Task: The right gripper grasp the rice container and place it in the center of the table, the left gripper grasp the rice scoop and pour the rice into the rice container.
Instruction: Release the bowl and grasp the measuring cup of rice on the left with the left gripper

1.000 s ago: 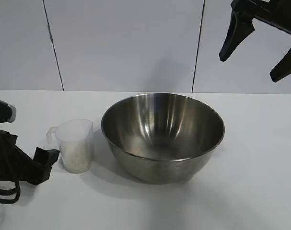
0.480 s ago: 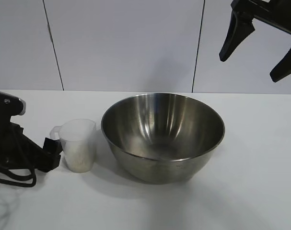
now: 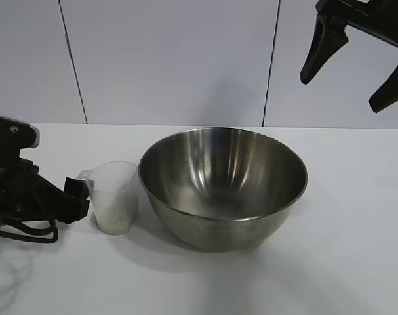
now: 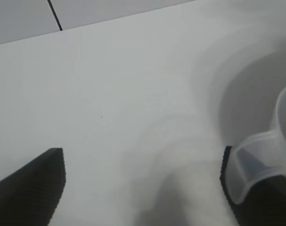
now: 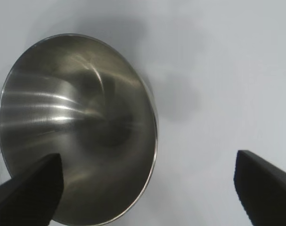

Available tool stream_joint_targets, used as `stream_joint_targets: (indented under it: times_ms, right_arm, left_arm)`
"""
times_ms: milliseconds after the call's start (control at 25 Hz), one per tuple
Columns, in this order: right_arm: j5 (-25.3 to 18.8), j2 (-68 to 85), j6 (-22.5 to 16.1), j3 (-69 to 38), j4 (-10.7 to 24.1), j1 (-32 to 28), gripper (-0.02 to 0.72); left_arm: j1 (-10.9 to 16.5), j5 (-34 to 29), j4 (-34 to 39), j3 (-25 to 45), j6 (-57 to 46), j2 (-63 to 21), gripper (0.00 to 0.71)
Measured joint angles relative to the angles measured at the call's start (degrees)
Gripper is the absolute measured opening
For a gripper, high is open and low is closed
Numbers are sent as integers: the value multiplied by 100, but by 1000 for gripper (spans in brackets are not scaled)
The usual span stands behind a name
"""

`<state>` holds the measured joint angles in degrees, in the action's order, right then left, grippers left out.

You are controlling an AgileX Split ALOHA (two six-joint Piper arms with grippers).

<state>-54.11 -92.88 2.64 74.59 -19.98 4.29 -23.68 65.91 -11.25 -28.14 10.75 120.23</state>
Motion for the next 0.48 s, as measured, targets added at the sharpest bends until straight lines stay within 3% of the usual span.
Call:
stream_joint_targets:
  times_ms: [280, 480]
  right_arm:
    - [4, 0, 0, 0, 5, 0, 683]
    - [18, 0, 0, 0, 9, 0, 683]
  left_arm:
    - [0, 1, -114, 0, 0, -123, 486]
    - [0, 1, -114, 0, -5, -123, 344]
